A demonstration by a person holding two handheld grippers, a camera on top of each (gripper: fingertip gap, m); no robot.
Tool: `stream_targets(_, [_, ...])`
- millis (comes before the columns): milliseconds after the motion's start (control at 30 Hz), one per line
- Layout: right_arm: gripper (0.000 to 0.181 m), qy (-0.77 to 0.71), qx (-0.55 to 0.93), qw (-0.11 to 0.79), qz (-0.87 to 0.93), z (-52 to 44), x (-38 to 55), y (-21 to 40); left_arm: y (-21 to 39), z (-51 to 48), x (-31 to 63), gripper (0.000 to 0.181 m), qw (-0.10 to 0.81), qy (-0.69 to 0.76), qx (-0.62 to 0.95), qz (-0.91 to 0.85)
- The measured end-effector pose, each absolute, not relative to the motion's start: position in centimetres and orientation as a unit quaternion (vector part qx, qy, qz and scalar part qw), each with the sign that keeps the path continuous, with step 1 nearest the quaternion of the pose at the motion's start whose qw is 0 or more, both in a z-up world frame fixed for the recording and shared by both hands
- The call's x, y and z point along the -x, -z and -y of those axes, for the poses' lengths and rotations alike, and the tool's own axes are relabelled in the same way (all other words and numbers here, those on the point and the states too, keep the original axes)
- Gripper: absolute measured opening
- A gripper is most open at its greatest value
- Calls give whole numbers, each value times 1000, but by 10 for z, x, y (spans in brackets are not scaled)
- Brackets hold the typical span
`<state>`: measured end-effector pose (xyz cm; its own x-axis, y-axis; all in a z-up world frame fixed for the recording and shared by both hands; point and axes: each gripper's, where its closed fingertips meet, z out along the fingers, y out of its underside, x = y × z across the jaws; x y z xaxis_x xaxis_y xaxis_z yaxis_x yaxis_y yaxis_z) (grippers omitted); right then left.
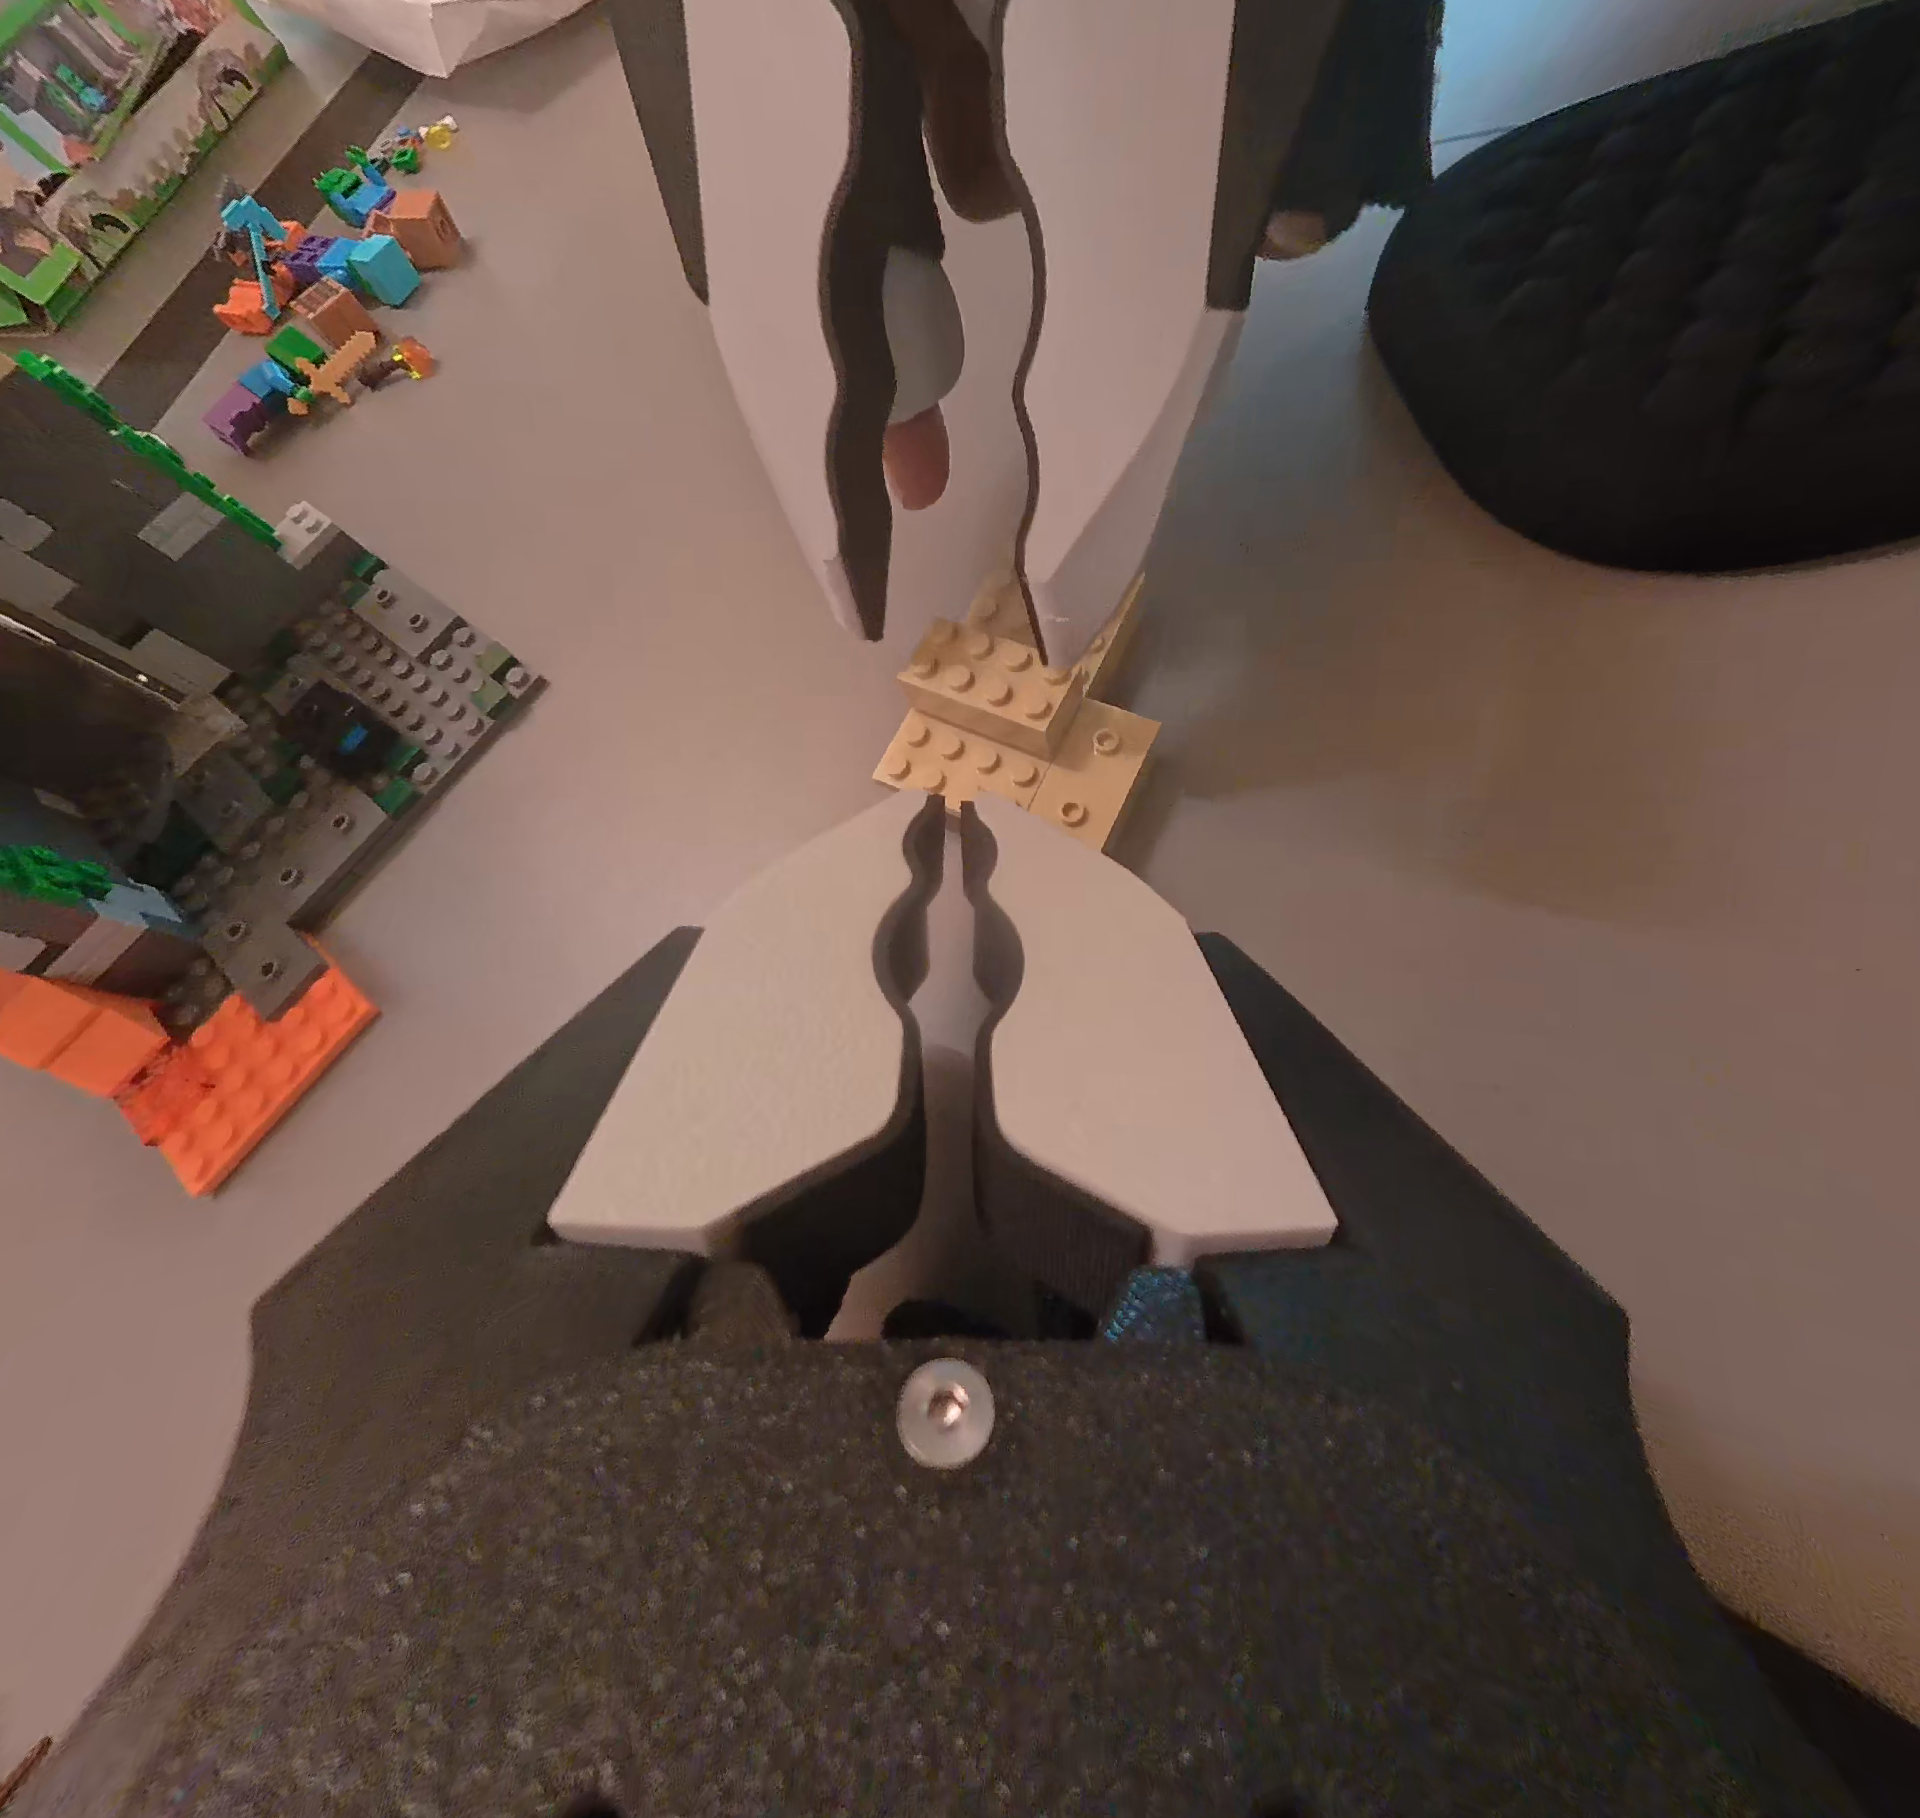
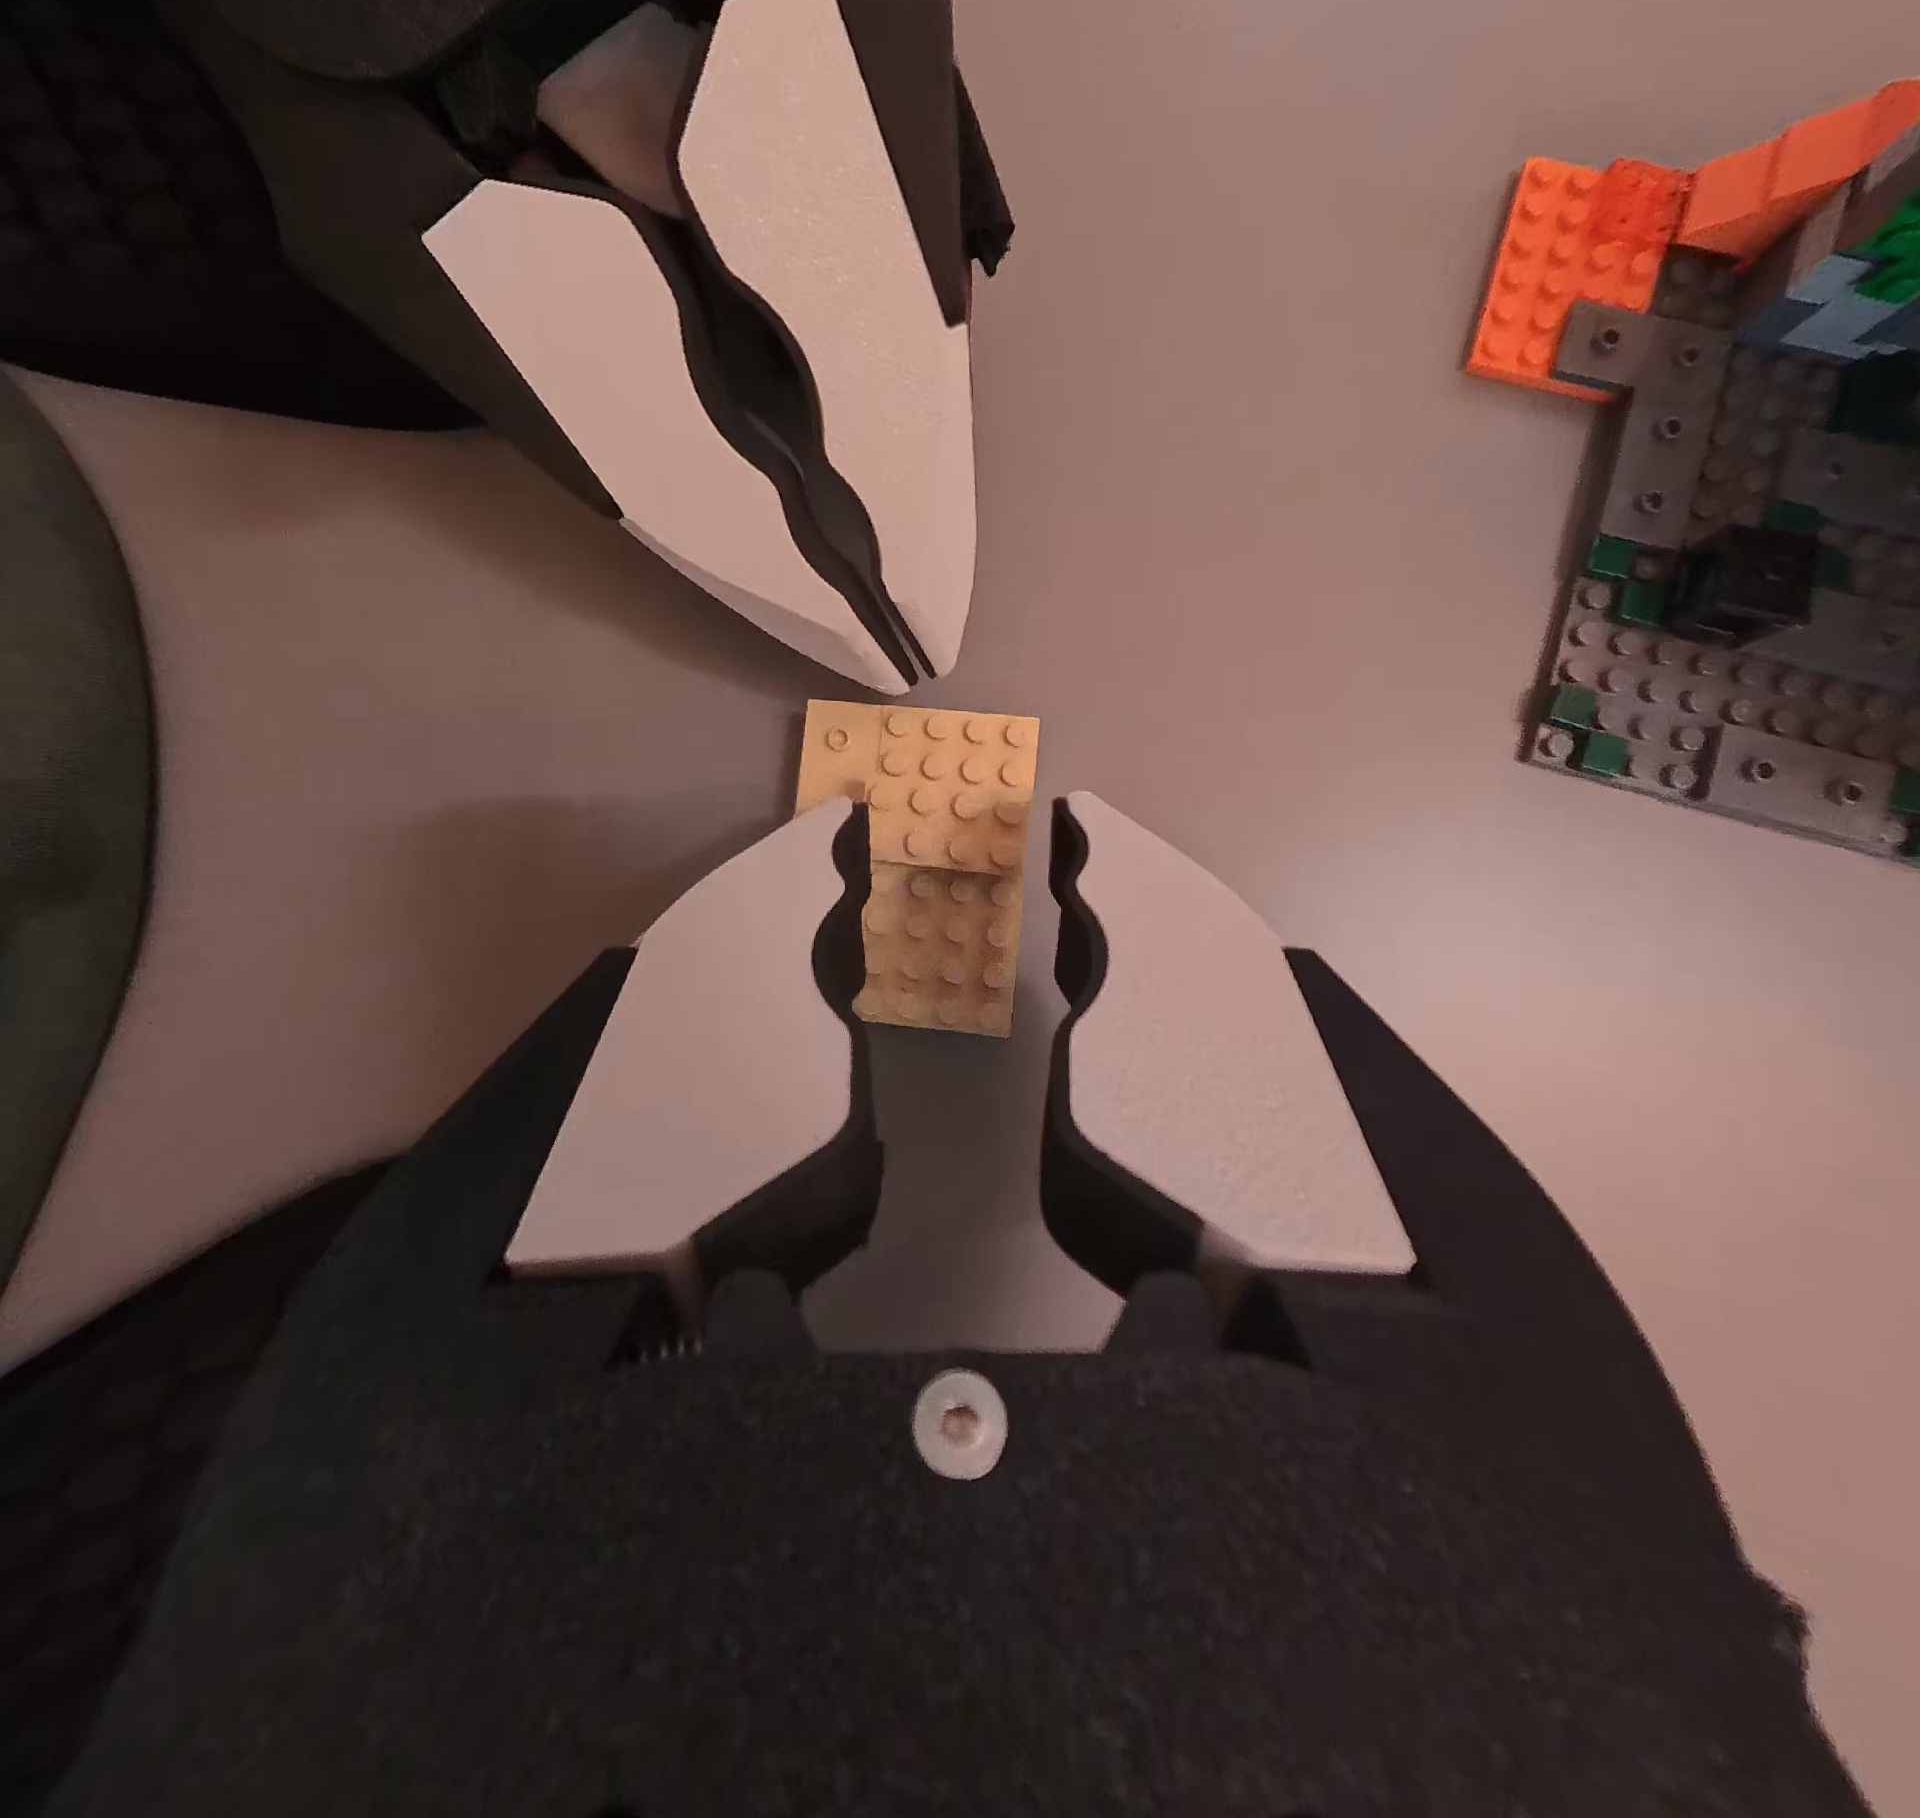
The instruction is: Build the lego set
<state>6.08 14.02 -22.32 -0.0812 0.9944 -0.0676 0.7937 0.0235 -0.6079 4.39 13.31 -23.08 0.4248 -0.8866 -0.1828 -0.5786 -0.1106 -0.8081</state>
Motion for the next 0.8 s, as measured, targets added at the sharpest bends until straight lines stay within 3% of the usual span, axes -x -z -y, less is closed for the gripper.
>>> stream_targets(500, [30, -264, 647, 197, 687, -138, -59, 225, 233, -132, -44, 2, 431, 173, 722, -513])
stream_targets(800, [46, -275, 645, 255, 666, -145, -89, 228, 232, -134, -43, 3, 434, 177, 725, -506])
